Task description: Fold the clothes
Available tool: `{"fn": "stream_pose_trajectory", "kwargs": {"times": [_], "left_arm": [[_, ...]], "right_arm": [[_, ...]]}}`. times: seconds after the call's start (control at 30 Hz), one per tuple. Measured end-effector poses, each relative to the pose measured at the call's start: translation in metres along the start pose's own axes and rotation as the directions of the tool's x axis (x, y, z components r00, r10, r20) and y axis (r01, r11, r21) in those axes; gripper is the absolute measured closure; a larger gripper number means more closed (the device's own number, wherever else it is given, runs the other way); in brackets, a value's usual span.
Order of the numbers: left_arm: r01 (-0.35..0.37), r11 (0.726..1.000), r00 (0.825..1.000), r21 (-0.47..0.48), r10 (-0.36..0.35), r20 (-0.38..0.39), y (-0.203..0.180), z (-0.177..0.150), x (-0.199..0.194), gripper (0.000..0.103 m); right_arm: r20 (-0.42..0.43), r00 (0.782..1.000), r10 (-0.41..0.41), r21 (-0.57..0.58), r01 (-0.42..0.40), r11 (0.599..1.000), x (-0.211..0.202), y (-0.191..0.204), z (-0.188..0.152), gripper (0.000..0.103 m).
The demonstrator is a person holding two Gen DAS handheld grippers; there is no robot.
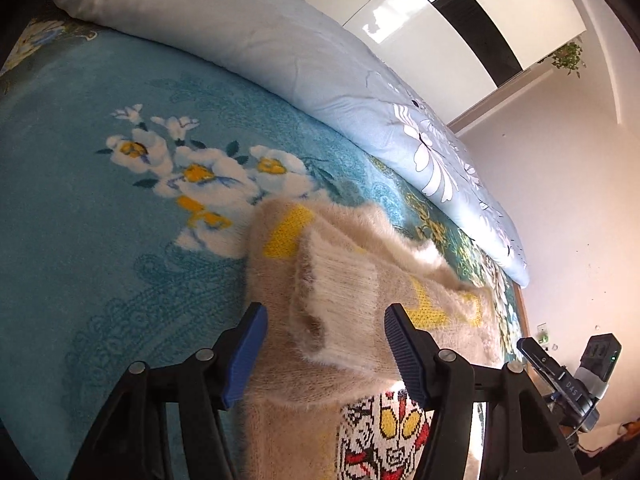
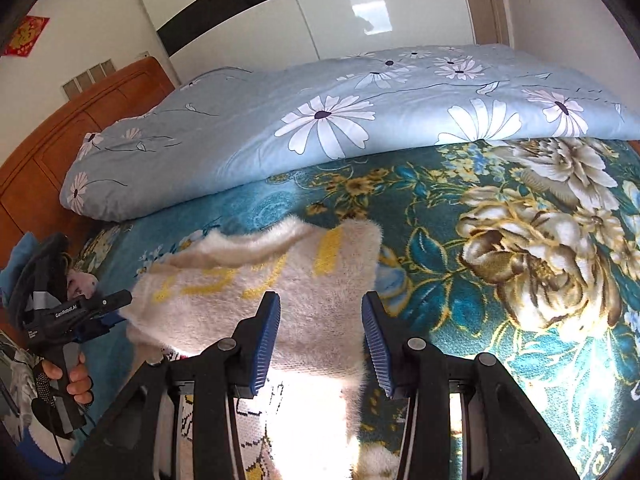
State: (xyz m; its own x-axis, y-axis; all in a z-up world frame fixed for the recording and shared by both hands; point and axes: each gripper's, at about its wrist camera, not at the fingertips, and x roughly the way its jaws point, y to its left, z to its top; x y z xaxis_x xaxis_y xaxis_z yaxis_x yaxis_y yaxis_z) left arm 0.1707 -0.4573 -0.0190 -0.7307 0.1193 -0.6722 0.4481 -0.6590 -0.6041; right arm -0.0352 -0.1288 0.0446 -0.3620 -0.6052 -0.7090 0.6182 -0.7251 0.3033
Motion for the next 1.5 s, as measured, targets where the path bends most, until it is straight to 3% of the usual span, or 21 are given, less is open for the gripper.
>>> {"fn": "stream_pose_trajectory", "kwargs": {"times": [0.07,0.1,0.13,0.2,0.27,0.3,0.33,0.5,0.67,0.73,0.8,0.9,0.97,1.03,1.07,1.1,1.27,1.5], "left_arm": [[-0.012,0.999,1.0,0.042,0.012,0.016,-0.01,-0.001,0.0,0.047],[-0.032,0.997,0.999,0.076,0.031,0.021,-0.017,-0.001,0.0,0.059],[-0.055,0.992,0.998,0.111,0.051,0.033,-0.022,-0.002,0.0,0.082],[-0.094,0.981,0.994,0.168,0.084,0.065,-0.031,-0.004,-0.002,0.099],[-0.108,0.979,0.99,0.174,0.09,0.104,-0.03,-0.004,-0.008,0.099],[-0.117,0.979,0.987,0.165,0.098,0.124,-0.027,-0.003,-0.011,0.103],[-0.127,0.98,0.984,0.155,0.105,0.144,-0.024,-0.001,-0.015,0.103],[-0.102,0.989,0.988,0.109,0.088,0.125,-0.003,0.004,-0.015,0.103],[0.016,0.994,0.999,0.107,-0.021,0.049,-0.006,-0.006,-0.007,0.1],[-0.01,0.992,1.0,0.123,0.006,0.03,-0.012,-0.008,-0.001,0.077],[0.019,0.996,1.0,0.09,-0.02,0.012,-0.008,-0.009,0.002,0.061],[0.04,0.998,0.999,0.057,-0.04,-0.007,-0.004,-0.012,0.006,0.056],[0.023,0.997,1.0,0.072,-0.023,-0.006,-0.008,-0.015,0.009,0.056],[0.003,0.997,1.0,0.078,-0.003,0.003,-0.012,-0.015,0.011,0.064],[-0.003,0.997,1.0,0.081,0.001,0.016,-0.014,-0.015,0.011,0.074],[-0.006,0.996,0.999,0.087,0.003,0.037,-0.016,-0.015,0.007,0.095],[0.006,0.994,0.983,0.113,-0.026,0.18,-0.022,-0.01,-0.026,0.095],[-0.096,0.991,0.993,0.096,0.089,0.08,0.008,-0.016,0.009,0.094]], "right_arm": [[0.003,1.0,0.005,-0.026,-0.005,1.0,0.004,0.008,0.001,0.059],[0.004,1.0,0.009,-0.038,-0.009,0.999,0.007,0.012,0.002,0.059],[0.004,1.0,0.031,-0.041,-0.031,0.999,0.008,0.014,0.002,0.059],[0.008,0.999,0.053,-0.042,-0.052,0.998,0.01,0.017,0.004,0.059],[0.007,0.998,0.055,-0.055,-0.054,0.997,0.012,0.019,0.005,0.069],[-0.004,0.999,0.048,-0.066,-0.048,0.997,0.015,0.02,0.005,0.082],[-0.012,1.0,0.026,-0.075,-0.027,0.997,0.018,0.019,0.004,0.087],[-0.049,0.998,-0.039,-0.059,0.036,0.998,0.037,0.007,-0.005,0.091],[-0.033,0.999,-0.026,-0.014,0.025,1.0,0.039,0.0,-0.008,0.091],[-0.014,1.0,-0.026,-0.016,0.026,1.0,0.034,0.002,-0.008,0.091],[-0.008,1.0,-0.017,-0.016,0.016,1.0,0.029,0.002,-0.007,0.091],[-0.011,1.0,-0.022,-0.022,0.022,1.0,0.028,0.0,-0.009,0.091],[-0.03,0.999,-0.021,-0.009,0.021,1.0,0.034,-0.004,-0.011,0.091],[-0.038,0.999,-0.018,0.002,0.018,1.0,0.037,-0.006,-0.013,0.091],[-0.035,0.999,-0.016,0.005,0.016,1.0,0.037,-0.007,-0.013,0.091],[-0.033,0.999,-0.015,0.008,0.015,1.0,0.036,-0.007,-0.013,0.091],[-0.018,1.0,-0.004,-0.015,0.004,1.0,0.029,-0.003,-0.013,0.091],[-0.06,0.998,-0.021,-0.036,0.019,0.999,0.048,-0.001,-0.02,0.091]]}}
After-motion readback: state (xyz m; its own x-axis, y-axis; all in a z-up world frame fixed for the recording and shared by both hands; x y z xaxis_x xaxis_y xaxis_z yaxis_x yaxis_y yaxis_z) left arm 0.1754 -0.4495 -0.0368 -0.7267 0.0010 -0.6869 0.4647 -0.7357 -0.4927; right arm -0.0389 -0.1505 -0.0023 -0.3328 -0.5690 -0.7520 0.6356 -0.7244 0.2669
